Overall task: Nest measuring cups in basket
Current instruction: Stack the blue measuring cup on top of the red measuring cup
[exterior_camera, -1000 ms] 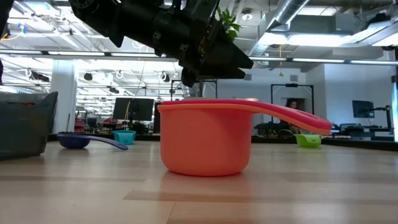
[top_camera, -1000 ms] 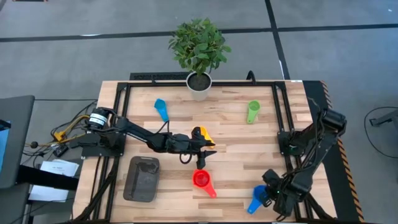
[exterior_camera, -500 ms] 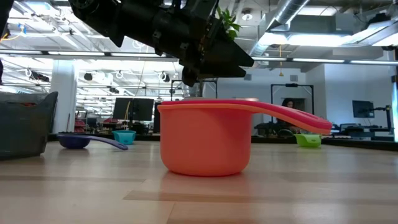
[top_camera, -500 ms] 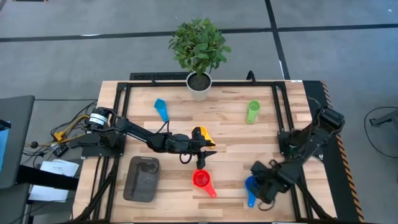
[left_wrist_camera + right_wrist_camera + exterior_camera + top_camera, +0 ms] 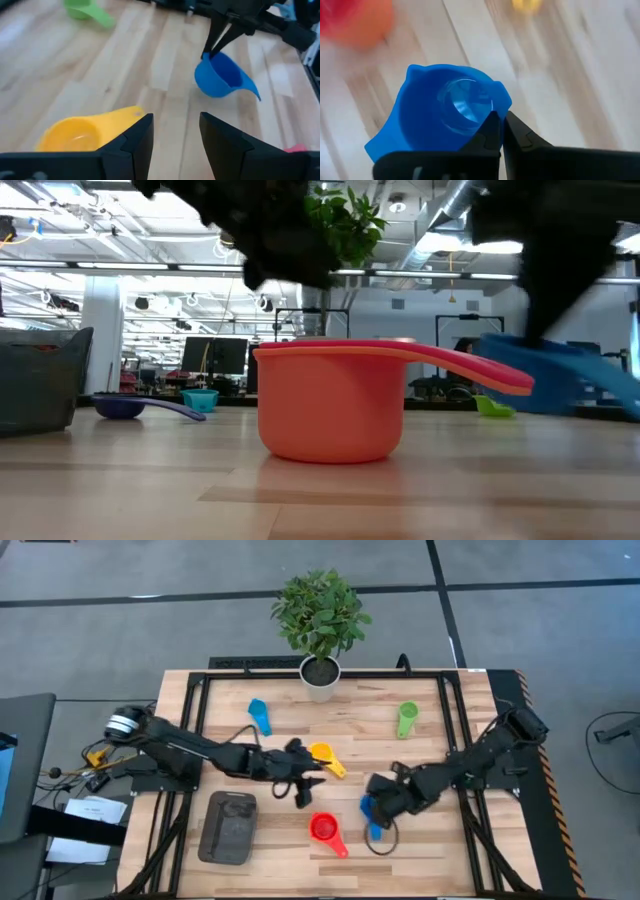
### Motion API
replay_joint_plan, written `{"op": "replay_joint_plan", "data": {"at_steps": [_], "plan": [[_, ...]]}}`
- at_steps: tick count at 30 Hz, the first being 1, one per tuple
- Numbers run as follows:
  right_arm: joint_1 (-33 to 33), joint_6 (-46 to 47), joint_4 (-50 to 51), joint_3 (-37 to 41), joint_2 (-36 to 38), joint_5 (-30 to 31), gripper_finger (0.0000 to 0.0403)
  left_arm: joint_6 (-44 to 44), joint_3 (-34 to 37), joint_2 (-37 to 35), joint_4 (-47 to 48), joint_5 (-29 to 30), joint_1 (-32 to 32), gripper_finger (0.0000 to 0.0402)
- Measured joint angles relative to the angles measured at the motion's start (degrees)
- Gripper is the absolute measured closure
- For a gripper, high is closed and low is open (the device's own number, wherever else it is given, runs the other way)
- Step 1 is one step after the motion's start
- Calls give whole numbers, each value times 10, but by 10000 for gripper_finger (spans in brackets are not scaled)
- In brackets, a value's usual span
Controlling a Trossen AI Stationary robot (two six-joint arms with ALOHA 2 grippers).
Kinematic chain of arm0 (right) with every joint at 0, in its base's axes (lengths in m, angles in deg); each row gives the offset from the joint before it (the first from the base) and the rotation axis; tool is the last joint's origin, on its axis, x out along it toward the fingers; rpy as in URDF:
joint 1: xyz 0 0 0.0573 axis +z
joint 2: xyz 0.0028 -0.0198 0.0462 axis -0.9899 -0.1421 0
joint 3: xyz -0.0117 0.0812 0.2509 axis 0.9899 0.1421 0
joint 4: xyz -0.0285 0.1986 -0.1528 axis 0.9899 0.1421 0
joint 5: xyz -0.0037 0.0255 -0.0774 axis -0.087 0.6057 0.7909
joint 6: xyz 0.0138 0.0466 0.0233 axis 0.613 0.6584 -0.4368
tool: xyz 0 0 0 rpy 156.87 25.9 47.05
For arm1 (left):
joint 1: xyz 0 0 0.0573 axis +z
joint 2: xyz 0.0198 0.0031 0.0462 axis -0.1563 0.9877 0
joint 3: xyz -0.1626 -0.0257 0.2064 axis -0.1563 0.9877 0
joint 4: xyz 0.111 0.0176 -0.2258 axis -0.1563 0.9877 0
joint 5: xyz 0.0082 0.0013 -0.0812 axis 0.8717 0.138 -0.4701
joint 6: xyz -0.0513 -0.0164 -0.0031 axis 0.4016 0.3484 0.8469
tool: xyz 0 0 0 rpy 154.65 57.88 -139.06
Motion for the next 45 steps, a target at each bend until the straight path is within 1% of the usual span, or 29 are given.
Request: {"op": "replay_joint_plan", "data": {"at_steps": [3,6,8,10,12,14,23,27,30,34,39,41,45], "plan": [[-36,-79,-52,-25,0,-4,396,-3,1,-51,68,66,-22,252],[-62,-144,-83,-50,0,-30,395,6,1,-93,119,137,-49,252],[-75,-181,-105,-64,0,-57,393,13,2,-111,142,180,-66,252],[-88,-220,-137,-76,-1,-97,394,25,2,-124,171,214,-83,252],[-99,-253,-173,-87,-11,-143,396,33,2,-129,187,236,-96,252],[-108,-278,-181,-102,-26,-177,396,45,2,-130,202,253,-103,252],[-112,-371,-158,-205,-122,-224,394,99,2,-126,238,261,-108,252],[-112,-391,-138,-230,-154,-233,394,104,2,-126,245,261,-107,252],[-112,-403,-112,-238,-176,-233,394,108,2,-126,245,261,-108,252],[-112,-406,-119,-243,-199,-247,392,114,2,-126,250,272,-108,252],[-112,-405,-118,-244,-202,-247,386,121,2,-126,257,274,-107,252],[-112,-401,-116,-244,-202,-247,377,123,2,-126,257,274,-108,252],[-112,-386,-116,-243,-202,-251,345,126,2,-126,260,274,-108,252]]}}
